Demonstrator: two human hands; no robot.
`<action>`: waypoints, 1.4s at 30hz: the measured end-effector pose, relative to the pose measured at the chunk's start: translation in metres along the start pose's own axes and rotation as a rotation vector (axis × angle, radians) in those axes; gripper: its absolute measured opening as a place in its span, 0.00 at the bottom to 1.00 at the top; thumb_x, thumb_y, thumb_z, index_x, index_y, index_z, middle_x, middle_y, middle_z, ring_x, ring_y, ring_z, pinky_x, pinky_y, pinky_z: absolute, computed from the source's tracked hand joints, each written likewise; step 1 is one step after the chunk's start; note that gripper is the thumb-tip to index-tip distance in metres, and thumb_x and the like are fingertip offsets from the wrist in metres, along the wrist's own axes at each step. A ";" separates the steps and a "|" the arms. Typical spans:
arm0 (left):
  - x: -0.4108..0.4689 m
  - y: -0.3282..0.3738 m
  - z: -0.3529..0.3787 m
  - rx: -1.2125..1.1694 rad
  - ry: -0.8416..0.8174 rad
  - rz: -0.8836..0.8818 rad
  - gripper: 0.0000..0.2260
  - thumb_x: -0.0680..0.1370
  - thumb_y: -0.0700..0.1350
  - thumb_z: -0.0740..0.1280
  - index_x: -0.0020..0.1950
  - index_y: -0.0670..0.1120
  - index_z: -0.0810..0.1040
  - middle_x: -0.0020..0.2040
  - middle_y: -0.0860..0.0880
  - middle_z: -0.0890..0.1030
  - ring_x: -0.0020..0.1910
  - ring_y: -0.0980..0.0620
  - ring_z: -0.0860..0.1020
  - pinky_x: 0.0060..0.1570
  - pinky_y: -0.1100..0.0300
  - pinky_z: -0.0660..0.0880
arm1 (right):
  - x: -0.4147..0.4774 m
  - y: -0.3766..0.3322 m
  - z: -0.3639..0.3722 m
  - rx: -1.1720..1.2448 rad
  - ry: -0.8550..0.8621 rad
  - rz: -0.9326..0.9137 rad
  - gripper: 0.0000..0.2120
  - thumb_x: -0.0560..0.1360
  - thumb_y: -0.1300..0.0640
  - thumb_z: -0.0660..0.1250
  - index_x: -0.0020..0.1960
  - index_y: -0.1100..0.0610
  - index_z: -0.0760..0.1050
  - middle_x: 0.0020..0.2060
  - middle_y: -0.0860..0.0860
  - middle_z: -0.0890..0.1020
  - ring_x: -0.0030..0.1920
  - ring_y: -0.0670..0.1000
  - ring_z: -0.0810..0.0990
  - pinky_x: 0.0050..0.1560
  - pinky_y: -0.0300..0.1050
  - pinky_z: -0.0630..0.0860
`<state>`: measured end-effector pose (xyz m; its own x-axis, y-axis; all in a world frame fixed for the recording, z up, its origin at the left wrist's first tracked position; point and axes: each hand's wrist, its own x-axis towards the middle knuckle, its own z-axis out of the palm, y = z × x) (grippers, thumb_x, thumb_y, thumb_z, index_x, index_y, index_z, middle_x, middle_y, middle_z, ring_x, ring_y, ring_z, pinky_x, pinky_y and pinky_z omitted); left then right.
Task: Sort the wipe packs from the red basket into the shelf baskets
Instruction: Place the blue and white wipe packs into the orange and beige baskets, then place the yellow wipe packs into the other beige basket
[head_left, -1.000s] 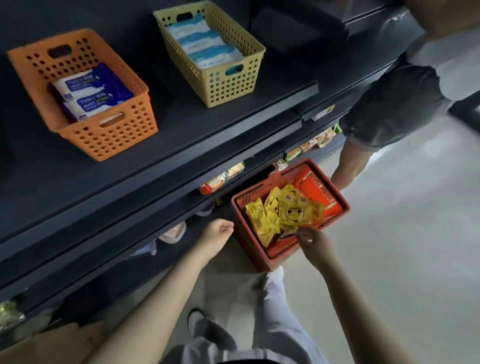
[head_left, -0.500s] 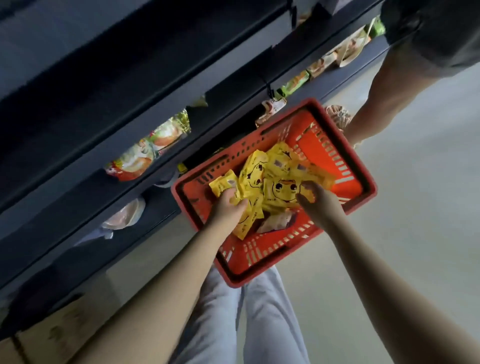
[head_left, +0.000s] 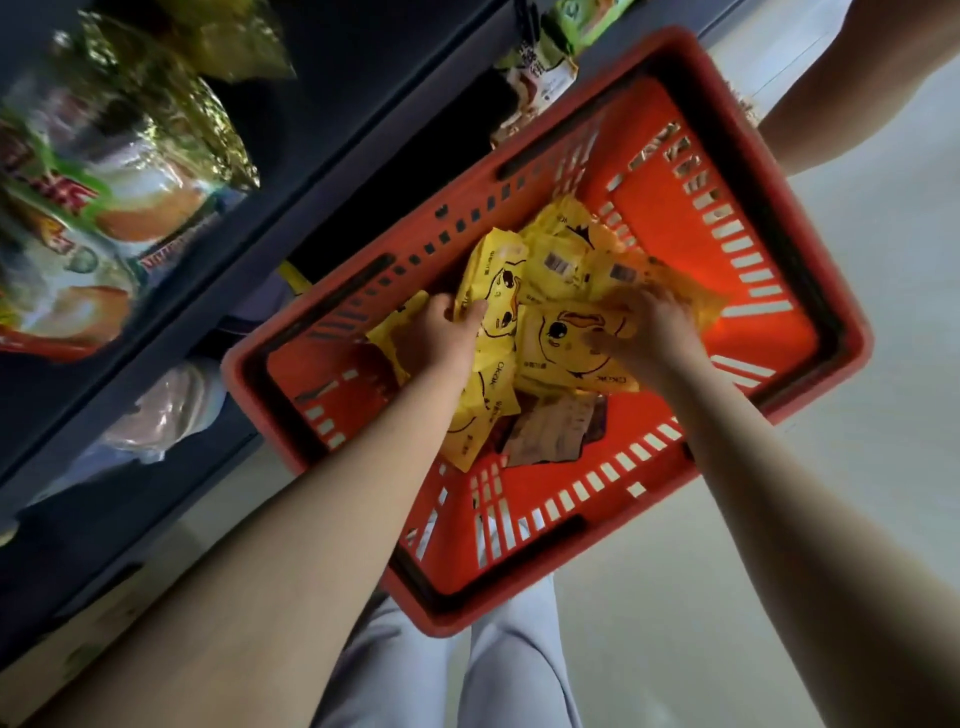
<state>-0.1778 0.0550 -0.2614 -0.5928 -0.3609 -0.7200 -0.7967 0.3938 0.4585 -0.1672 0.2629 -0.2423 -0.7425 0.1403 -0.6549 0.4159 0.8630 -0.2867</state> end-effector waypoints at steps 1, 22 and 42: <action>0.002 0.000 0.000 0.016 0.006 0.001 0.22 0.75 0.55 0.69 0.65 0.45 0.75 0.60 0.44 0.79 0.60 0.43 0.75 0.61 0.46 0.73 | 0.001 -0.001 0.003 -0.001 0.009 0.012 0.27 0.70 0.44 0.73 0.66 0.50 0.73 0.68 0.53 0.71 0.67 0.60 0.68 0.66 0.60 0.67; -0.213 0.037 -0.170 -0.562 -0.224 0.118 0.13 0.68 0.64 0.70 0.49 0.62 0.79 0.54 0.48 0.83 0.54 0.44 0.82 0.55 0.40 0.78 | -0.221 -0.053 -0.155 1.385 0.063 -0.064 0.10 0.71 0.51 0.69 0.47 0.56 0.73 0.43 0.57 0.83 0.40 0.54 0.84 0.38 0.51 0.81; -0.471 -0.051 -0.468 -1.238 -0.106 0.445 0.16 0.74 0.45 0.65 0.60 0.42 0.78 0.54 0.41 0.84 0.50 0.45 0.84 0.42 0.56 0.81 | -0.486 -0.327 -0.178 1.335 -0.568 -0.681 0.25 0.74 0.56 0.70 0.69 0.62 0.69 0.63 0.63 0.77 0.62 0.66 0.77 0.62 0.69 0.71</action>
<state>0.0870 -0.1913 0.2981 -0.8635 -0.3125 -0.3959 -0.1513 -0.5882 0.7944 -0.0359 -0.0013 0.2944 -0.8169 -0.5285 -0.2312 0.4703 -0.3782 -0.7973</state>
